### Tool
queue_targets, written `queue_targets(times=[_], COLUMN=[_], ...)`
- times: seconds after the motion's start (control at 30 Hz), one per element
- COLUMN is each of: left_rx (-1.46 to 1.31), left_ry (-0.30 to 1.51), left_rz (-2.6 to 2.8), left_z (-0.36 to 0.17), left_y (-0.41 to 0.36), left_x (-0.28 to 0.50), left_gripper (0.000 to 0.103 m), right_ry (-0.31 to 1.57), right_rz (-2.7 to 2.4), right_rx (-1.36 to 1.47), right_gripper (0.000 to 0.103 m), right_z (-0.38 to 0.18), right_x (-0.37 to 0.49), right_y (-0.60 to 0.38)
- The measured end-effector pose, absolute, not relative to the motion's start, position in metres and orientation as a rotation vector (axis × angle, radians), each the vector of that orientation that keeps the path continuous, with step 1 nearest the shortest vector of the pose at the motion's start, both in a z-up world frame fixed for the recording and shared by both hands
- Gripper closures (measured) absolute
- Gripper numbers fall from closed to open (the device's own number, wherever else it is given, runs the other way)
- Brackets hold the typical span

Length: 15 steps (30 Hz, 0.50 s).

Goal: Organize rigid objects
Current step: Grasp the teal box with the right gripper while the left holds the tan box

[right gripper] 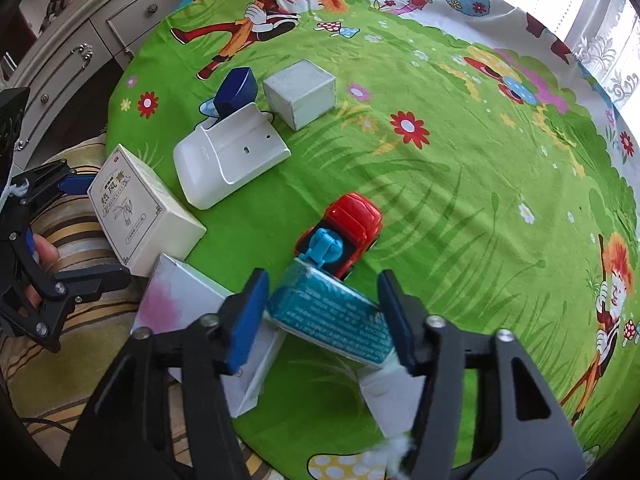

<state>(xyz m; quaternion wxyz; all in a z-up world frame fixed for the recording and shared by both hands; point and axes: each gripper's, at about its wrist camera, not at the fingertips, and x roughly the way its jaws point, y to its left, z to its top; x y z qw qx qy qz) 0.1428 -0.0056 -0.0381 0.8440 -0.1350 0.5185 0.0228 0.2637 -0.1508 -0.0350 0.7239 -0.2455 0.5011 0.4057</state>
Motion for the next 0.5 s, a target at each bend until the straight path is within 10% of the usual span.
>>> queue_targets(times=[0.5], left_rx=[-0.295], left_ry=[1.091], left_rz=[0.044], left_z=[-0.038], left_y=[-0.005], left_x=[0.142], left_gripper=[0.000], right_ry=[1.059], right_rz=[0.797], right_rx=[-0.368], right_gripper=[0.064], right_z=[-0.023], right_x=[0.278], right_y=[-0.177])
